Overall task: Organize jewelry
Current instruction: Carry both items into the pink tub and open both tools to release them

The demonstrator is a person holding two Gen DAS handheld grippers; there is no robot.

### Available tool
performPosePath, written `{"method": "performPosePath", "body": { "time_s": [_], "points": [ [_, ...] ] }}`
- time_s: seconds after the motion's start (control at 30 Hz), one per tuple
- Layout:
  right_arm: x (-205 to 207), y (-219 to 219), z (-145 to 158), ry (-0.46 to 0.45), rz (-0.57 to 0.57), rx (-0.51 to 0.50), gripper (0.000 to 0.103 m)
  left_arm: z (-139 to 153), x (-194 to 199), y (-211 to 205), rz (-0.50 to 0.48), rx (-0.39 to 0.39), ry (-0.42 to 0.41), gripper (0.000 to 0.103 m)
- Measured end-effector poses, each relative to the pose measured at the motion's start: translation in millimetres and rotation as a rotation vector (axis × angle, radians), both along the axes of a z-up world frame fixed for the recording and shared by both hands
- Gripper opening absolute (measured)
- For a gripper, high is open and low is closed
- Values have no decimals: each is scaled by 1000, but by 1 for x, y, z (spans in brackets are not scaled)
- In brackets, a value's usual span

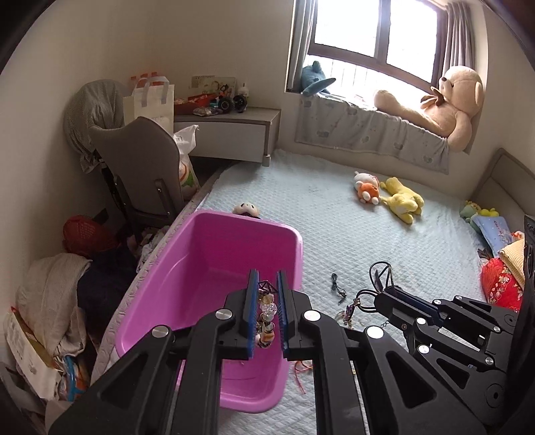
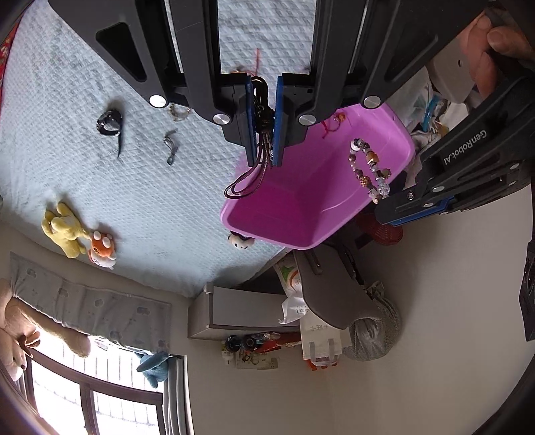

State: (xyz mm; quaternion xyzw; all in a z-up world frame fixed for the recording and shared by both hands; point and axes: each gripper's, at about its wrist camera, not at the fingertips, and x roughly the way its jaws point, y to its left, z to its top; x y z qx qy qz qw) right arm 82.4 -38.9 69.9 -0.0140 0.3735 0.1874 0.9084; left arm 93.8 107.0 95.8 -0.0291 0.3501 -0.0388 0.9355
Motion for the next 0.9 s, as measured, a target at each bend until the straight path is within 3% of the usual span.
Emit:
{"method": "performPosePath", "body": {
  "time_s": [0.4, 0.9],
  "points": [
    [66, 93, -54, 151, 24, -11, 10, -65, 57, 89, 33, 15, 150, 11],
    [117, 112, -121, 381, -32, -65, 10, -146, 92, 116, 81, -46, 410, 11]
  ]
}}
